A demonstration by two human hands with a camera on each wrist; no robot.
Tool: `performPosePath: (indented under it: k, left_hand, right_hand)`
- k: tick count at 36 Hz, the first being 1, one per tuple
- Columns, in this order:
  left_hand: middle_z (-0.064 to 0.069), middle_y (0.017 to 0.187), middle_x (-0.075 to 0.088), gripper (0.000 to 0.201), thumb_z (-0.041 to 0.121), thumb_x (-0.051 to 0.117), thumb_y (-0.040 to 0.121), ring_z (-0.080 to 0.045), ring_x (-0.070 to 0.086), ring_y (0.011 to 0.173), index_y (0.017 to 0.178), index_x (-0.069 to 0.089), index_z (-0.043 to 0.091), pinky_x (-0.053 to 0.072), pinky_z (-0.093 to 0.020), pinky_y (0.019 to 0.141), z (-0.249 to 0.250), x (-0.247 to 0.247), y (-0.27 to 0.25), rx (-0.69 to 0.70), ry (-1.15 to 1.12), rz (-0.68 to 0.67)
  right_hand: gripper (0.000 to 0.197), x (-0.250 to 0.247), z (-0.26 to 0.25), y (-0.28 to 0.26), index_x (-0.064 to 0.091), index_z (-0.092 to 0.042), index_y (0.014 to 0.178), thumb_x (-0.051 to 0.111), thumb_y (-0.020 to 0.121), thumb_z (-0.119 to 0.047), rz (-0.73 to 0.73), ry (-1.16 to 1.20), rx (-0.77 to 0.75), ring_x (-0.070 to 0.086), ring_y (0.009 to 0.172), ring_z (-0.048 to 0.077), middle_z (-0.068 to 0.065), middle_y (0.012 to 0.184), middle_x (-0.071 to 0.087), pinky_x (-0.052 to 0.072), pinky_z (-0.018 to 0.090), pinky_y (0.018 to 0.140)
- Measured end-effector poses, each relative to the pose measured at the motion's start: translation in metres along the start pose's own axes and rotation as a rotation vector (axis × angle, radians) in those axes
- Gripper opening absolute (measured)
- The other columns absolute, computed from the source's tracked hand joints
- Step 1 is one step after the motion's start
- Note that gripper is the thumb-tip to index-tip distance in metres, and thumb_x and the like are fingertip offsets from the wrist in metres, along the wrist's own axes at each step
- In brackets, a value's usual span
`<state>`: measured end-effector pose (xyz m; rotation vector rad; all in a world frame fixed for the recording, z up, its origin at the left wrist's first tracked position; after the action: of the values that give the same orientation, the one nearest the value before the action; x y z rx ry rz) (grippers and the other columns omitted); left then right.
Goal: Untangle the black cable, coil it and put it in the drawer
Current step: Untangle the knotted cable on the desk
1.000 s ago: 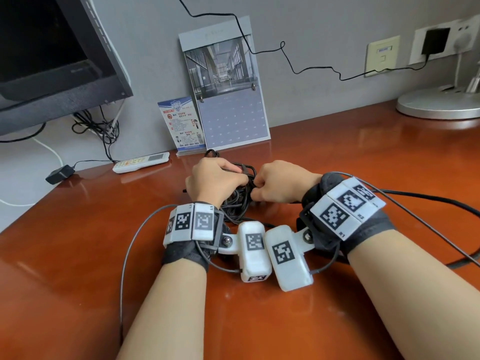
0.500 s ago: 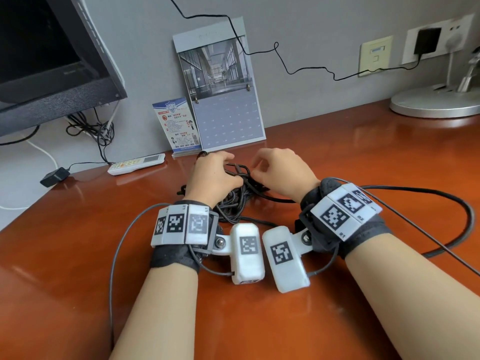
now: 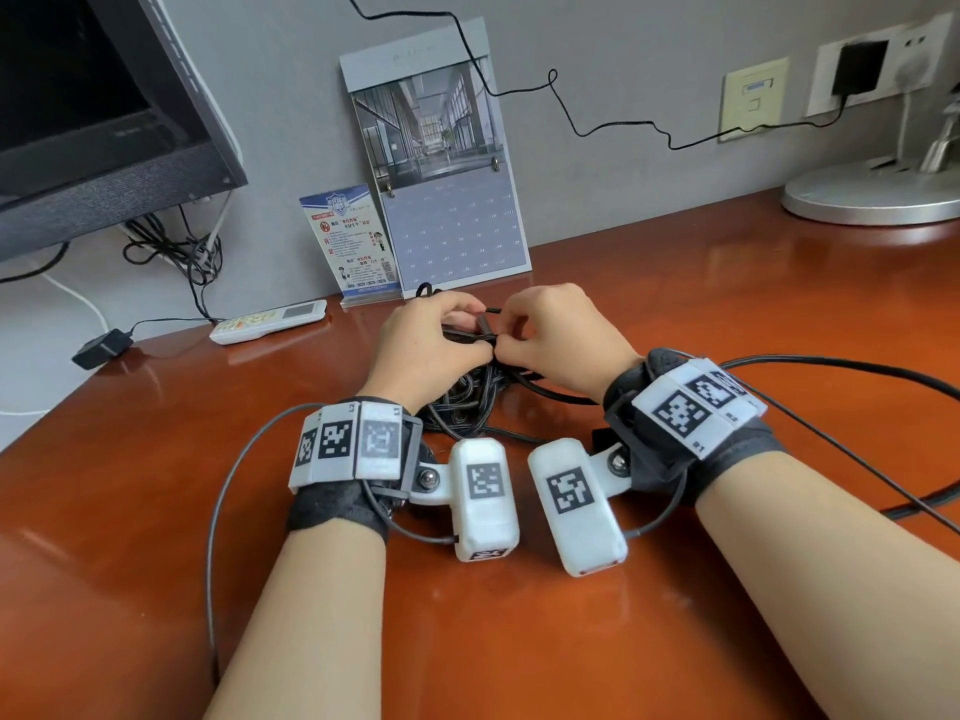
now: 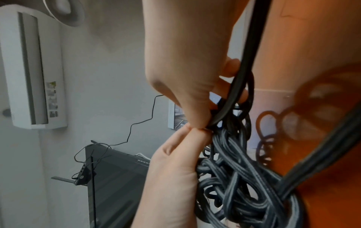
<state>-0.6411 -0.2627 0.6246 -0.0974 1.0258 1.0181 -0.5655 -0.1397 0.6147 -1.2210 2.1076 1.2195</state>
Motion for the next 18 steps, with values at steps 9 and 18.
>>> performPosePath:
  k: [9,18]
  left_hand:
    - [0.013,0.072,0.068,0.024,0.015,0.071,0.070,0.000,0.063,0.078,0.088,0.069,0.030,0.047,-0.023,0.083,0.0005,0.0022,0.0023,-0.049,0.059,-0.097]
    - [0.016,0.081,0.066,0.034,0.024,0.068,0.073,-0.006,0.062,0.096,0.107,0.072,0.029,0.043,-0.018,0.085,-0.0015,0.0029,0.0056,-0.047,0.129,-0.095]
  right_hand:
    - [0.026,0.0011,-0.0059,0.0006,0.074,-0.011,0.100,0.059,0.080,-0.006,-0.079,-0.040,-0.035,0.064,0.092,0.027,0.010,0.096,0.072,0.049,0.035,0.086]
    - [0.005,0.0082,-0.0007,0.0011,0.052,-0.009,0.090,0.054,0.086,-0.012,-0.033,0.000,0.104,0.056,0.089,0.029,0.011,0.096,0.059,0.046,0.036,0.078]
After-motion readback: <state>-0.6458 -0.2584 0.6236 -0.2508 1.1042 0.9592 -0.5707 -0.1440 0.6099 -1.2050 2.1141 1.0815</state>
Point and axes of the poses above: each hand's wrist, its own y-axis towards the middle knuckle, its own x-axis out of the palm, z = x × y, the point moved 1 cm from there along y, towards the middle knuckle
